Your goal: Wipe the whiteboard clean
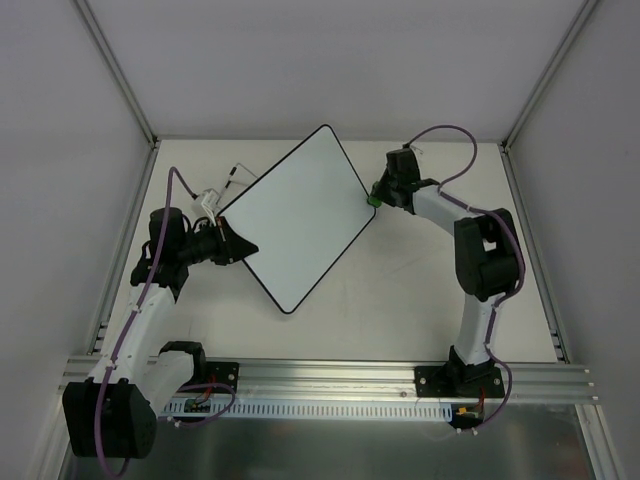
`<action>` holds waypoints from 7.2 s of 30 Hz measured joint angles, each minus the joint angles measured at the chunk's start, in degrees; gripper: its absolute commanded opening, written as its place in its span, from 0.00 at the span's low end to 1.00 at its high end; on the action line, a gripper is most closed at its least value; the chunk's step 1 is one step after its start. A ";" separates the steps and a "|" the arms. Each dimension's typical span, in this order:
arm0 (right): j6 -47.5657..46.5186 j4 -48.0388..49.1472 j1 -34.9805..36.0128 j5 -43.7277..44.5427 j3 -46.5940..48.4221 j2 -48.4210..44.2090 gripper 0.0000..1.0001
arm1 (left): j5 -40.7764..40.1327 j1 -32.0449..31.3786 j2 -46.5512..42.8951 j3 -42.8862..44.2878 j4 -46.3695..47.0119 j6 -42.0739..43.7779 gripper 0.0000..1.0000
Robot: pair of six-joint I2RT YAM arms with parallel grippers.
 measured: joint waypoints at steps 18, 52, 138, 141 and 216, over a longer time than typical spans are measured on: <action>-2.64 -11.32 -10.27 7.34 -12.02 -8.46 0.68 | -2.67 -0.61 0.00 5.09 -3.67 2.14 0.00; -11.26 -12.81 -10.27 -6.49 -25.24 -33.55 0.99 | -23.67 -0.61 0.09 8.76 15.52 -8.13 0.00; -11.76 -8.37 -10.27 -17.03 -30.84 -35.23 0.99 | -26.27 8.02 6.16 -0.28 28.76 8.31 0.00; -11.78 -8.31 -10.27 -17.03 -30.84 -35.23 0.99 | -26.03 8.02 6.16 -0.26 27.76 8.44 0.00; -10.86 -6.21 -10.27 -18.51 -33.44 -32.54 0.99 | -40.33 14.56 2.73 1.25 -0.44 11.43 0.76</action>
